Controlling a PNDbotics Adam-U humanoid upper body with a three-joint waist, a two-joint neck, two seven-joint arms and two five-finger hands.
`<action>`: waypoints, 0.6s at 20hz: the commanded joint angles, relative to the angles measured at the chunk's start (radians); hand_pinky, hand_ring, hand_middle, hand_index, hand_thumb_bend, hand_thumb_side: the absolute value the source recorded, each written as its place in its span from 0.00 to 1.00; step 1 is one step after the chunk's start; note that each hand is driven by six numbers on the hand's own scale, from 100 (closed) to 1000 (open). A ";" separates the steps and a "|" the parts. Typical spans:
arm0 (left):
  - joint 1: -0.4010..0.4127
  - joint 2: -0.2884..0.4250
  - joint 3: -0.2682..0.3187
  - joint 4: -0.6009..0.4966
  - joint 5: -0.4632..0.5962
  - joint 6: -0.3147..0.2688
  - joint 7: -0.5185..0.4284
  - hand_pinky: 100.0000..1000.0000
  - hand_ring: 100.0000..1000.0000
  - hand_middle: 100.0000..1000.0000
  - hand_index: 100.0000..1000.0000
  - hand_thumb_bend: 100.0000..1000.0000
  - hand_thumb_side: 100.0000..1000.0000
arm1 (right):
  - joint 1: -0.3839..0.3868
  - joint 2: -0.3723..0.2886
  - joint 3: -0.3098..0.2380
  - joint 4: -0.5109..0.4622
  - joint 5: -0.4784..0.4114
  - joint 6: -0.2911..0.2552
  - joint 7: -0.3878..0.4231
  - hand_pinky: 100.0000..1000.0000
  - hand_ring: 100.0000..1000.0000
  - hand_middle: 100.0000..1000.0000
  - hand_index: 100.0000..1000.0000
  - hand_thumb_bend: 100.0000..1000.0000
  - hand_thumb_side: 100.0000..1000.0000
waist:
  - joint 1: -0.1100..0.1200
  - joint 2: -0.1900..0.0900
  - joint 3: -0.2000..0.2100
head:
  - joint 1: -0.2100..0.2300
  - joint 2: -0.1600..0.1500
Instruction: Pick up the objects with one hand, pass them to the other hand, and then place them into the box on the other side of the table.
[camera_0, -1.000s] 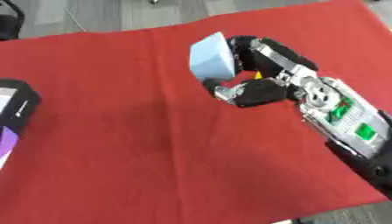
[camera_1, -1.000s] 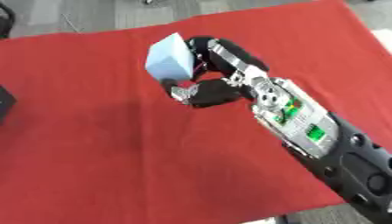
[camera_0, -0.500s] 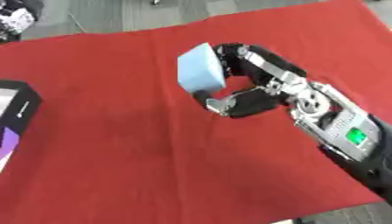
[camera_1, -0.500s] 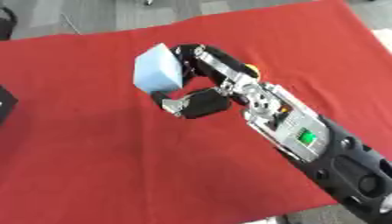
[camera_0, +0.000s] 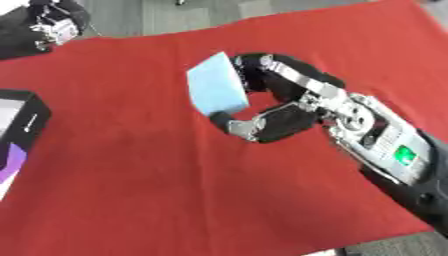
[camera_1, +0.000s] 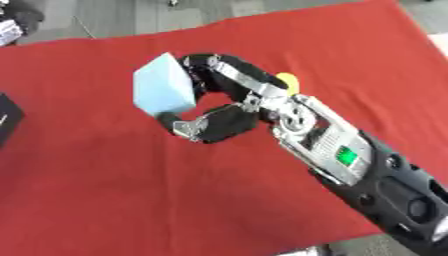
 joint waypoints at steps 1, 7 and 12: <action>-0.029 0.004 -0.011 -0.006 -0.010 0.010 -0.014 0.78 0.76 0.77 0.75 0.08 0.71 | -0.021 0.001 0.001 -0.021 -0.032 -0.008 -0.012 0.58 0.58 0.39 0.57 0.00 0.09 | 0.013 -0.038 0.003 | -0.002 0.002; -0.063 -0.028 -0.053 0.006 -0.022 0.014 -0.039 0.78 0.76 0.77 0.76 0.14 0.68 | -0.040 0.035 0.020 -0.005 -0.062 0.007 -0.027 0.59 0.58 0.39 0.57 0.00 0.11 | 0.015 -0.032 0.018 | -0.009 -0.001; -0.079 -0.045 -0.072 0.012 -0.028 0.013 -0.059 0.78 0.76 0.77 0.76 0.08 0.73 | -0.051 0.059 0.032 0.014 -0.069 0.009 -0.025 0.58 0.59 0.39 0.57 0.00 0.12 | 0.019 -0.028 0.029 | -0.011 -0.002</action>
